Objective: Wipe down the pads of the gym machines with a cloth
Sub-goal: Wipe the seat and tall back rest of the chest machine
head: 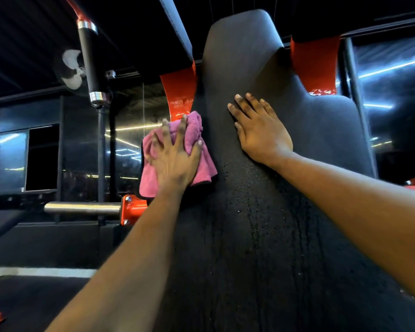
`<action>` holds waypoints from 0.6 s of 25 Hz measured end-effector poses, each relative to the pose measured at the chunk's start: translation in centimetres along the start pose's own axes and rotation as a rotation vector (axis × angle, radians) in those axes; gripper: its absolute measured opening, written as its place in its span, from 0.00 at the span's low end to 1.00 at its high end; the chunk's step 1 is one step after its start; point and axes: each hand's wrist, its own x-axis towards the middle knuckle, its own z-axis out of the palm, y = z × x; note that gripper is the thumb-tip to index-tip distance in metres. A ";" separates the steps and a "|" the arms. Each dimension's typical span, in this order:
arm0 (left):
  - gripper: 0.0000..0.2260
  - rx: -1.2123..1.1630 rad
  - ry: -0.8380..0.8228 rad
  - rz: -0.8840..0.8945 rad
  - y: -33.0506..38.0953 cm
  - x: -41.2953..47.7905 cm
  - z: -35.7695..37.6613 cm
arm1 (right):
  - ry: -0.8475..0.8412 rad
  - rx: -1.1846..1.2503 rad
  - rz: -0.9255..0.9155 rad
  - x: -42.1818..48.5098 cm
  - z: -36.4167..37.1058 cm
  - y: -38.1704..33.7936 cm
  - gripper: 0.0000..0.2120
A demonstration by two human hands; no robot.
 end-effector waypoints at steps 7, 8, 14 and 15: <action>0.29 -0.055 0.009 0.007 -4.7 -11.6 1.8 | -0.023 0.025 0.012 -0.2 -0.5 -0.2 0.25; 0.28 -0.075 0.017 -0.004 -5.1 -12.4 1.4 | -0.026 0.028 0.011 -0.1 -0.5 -0.1 0.25; 0.30 -0.109 0.100 0.072 0.1 -5.4 -0.2 | 0.010 -0.023 0.076 -0.2 0.0 0.0 0.25; 0.30 -0.040 0.054 0.053 1.5 -5.0 0.4 | 0.020 -0.028 0.121 -0.2 0.0 0.0 0.25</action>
